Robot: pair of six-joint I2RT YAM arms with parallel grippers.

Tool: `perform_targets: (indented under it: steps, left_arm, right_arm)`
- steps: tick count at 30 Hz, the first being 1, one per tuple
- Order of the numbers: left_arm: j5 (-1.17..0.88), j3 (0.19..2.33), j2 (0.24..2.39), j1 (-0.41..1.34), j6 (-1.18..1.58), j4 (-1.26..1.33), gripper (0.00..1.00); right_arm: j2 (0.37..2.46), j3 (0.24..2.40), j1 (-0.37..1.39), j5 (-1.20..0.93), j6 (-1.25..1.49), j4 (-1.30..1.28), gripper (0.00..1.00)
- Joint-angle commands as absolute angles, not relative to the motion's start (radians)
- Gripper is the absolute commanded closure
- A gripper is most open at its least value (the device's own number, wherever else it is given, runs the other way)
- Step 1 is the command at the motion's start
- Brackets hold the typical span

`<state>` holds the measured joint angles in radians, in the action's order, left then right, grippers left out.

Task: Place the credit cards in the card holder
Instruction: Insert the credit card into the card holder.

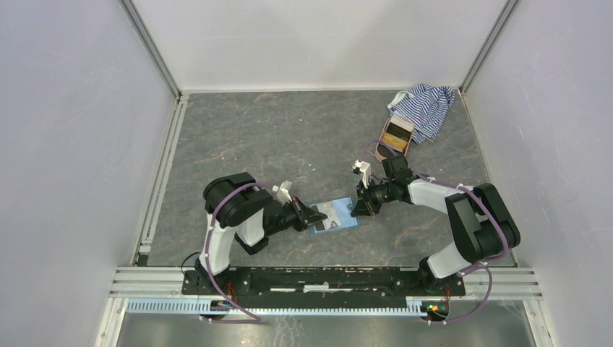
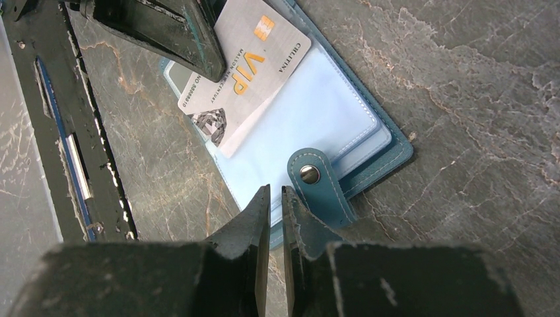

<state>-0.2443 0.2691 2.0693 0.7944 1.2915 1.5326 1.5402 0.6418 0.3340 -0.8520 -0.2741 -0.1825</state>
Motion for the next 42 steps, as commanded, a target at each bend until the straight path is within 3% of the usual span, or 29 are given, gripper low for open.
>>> perform_targets:
  steps: [1,42]
  left_arm:
    - [-0.248,0.230,2.092,0.804,1.310,1.637,0.98]
    - [-0.292,0.348,2.112,0.827,1.353,1.495,0.97]
  right_arm:
    - [1.541,0.671,0.341,-0.857,-0.280,-0.181,0.83]
    - [1.531,0.673,0.344,-0.879,-0.283,-0.187,0.82]
